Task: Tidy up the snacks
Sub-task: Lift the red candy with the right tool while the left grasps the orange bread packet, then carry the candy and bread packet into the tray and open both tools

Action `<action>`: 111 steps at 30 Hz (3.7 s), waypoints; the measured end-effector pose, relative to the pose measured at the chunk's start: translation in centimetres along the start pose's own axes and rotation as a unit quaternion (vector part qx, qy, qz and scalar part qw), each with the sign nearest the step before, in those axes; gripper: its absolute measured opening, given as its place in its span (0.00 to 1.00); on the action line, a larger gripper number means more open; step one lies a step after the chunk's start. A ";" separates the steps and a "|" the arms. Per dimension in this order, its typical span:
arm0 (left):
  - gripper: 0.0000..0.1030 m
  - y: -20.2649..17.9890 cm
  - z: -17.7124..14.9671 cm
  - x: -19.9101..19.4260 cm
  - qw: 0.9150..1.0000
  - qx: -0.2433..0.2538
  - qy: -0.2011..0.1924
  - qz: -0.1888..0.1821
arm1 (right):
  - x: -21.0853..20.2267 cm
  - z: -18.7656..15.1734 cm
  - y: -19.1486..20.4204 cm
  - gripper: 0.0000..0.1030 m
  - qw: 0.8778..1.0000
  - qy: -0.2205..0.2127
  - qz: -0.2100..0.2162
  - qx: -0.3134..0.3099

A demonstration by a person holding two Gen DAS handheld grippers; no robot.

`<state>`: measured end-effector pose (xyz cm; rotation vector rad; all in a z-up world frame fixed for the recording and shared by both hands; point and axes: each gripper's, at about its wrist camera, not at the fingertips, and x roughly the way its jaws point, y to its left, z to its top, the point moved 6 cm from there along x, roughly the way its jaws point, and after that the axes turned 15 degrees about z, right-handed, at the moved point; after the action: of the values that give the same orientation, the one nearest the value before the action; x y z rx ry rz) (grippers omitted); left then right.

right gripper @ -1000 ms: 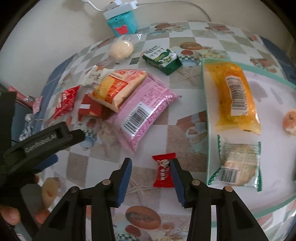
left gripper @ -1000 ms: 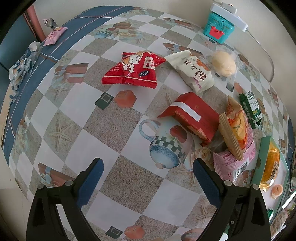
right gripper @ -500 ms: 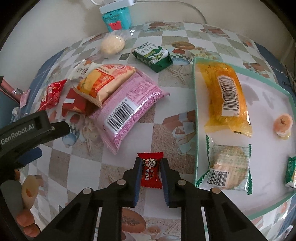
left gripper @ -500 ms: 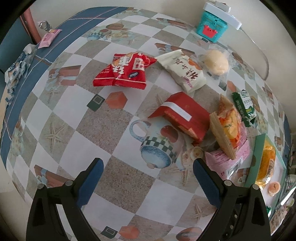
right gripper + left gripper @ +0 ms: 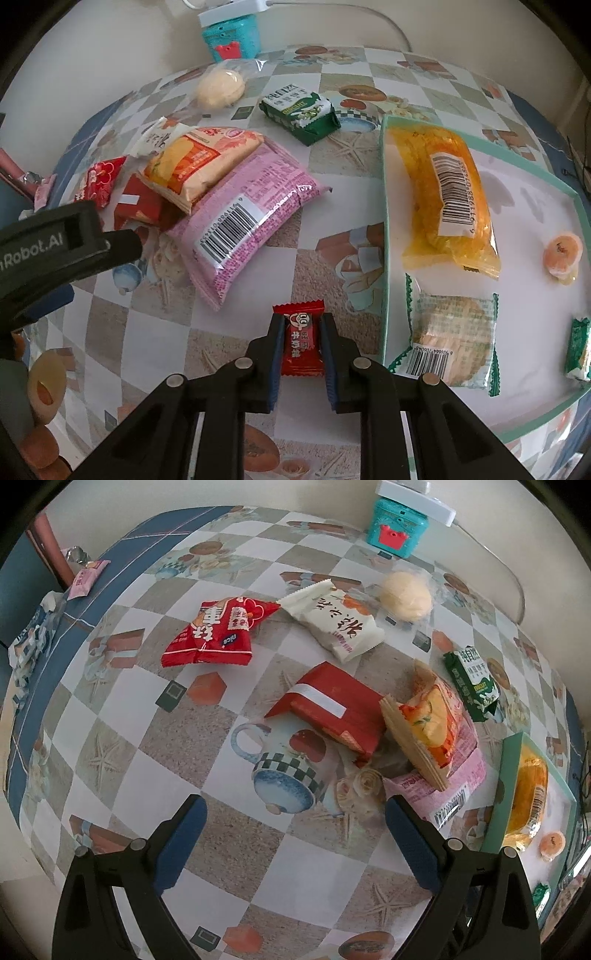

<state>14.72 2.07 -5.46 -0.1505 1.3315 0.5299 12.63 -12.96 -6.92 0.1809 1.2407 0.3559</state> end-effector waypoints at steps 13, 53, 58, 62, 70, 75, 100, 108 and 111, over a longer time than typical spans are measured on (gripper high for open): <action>0.94 -0.1 0.3 -1.2 1.000 -0.006 -0.011 -0.006 | -1.2 0.9 -1.0 0.18 0.999 -0.022 0.028 0.026; 0.60 -9.4 3.3 -2.8 0.979 0.135 -0.149 0.018 | -8.5 4.0 -8.5 0.18 0.984 -0.132 0.042 0.108; 0.47 -8.9 3.4 -2.7 0.981 0.126 -0.145 0.010 | -8.5 4.0 -8.5 0.18 0.984 -0.132 0.042 0.110; 0.40 -8.7 3.5 -2.8 0.982 0.121 -0.145 0.005 | -8.5 3.9 -8.6 0.18 0.984 -0.131 0.043 0.110; 0.29 -8.0 3.9 -3.7 0.983 0.102 -0.152 -0.005 | -8.5 3.9 -8.9 0.18 0.983 -0.133 0.046 0.116; 0.28 -7.8 4.0 -3.8 0.984 0.094 -0.147 -0.020 | -8.6 3.8 -8.9 0.18 0.983 -0.134 0.046 0.119; 0.28 -6.7 3.8 -14.3 0.965 0.067 -0.240 -0.085 | -14.1 4.0 -11.5 0.18 0.970 -0.197 0.015 0.141; 0.28 -10.5 1.4 -17.4 0.952 0.111 -0.256 -0.125 | -16.1 2.7 -16.5 0.18 0.958 -0.213 -0.032 0.189; 0.28 -12.7 0.1 -17.9 0.947 0.138 -0.258 -0.128 | -16.3 2.2 -17.9 0.18 0.955 -0.215 -0.036 0.203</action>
<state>18.01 -14.00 9.15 0.0473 0.8416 0.1379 13.10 -35.34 2.46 0.5367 0.8701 -0.0118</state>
